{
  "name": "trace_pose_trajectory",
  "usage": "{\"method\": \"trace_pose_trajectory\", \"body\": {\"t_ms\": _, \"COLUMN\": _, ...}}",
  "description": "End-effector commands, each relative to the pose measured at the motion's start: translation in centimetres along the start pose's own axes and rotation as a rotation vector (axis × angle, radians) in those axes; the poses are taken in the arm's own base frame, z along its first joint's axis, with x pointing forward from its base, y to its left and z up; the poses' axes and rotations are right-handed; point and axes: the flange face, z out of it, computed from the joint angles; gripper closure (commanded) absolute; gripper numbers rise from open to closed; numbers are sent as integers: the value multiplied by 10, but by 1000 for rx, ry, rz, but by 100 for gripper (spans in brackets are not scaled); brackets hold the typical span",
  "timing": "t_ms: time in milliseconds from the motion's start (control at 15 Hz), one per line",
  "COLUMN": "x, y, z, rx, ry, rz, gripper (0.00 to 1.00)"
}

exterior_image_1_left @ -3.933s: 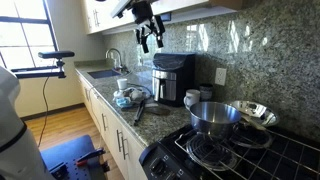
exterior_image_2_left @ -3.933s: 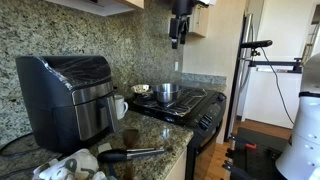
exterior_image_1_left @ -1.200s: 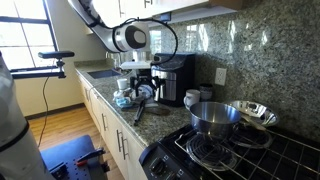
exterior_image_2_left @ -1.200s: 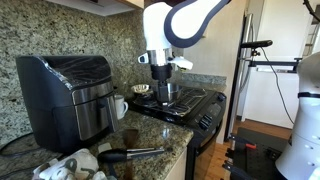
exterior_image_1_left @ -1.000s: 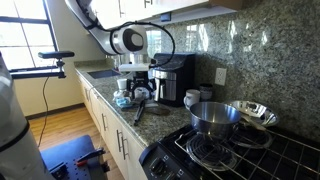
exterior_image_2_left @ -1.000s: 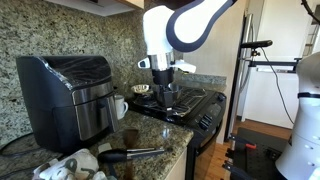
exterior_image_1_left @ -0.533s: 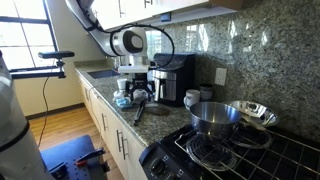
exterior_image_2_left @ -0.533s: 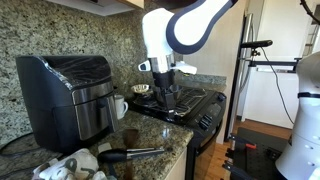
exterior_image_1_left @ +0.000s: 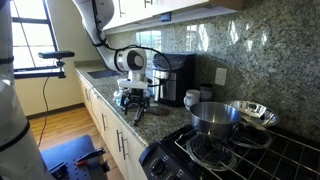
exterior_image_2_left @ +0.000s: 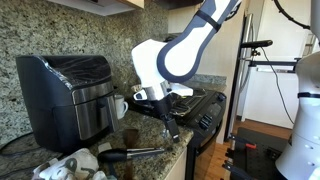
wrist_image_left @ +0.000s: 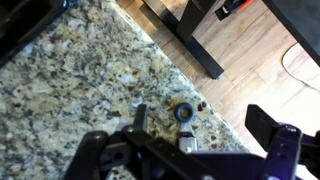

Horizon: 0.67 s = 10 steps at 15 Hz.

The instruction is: Move the tongs to the right

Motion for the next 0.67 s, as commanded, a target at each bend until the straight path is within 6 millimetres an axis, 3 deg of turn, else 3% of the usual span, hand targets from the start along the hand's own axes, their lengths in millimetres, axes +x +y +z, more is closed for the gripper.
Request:
{"method": "trace_pose_trajectory", "body": {"t_ms": 0, "x": 26, "y": -10, "z": 5, "rx": -22, "ry": -5, "rz": -94, "gripper": 0}}
{"method": "trace_pose_trajectory", "body": {"t_ms": 333, "x": 51, "y": -22, "z": 19, "rx": -47, "ry": 1, "rz": -169, "gripper": 0}}
{"method": "trace_pose_trajectory", "body": {"t_ms": 600, "x": 62, "y": -20, "z": 26, "rx": -59, "ry": 36, "rz": -185, "gripper": 0}}
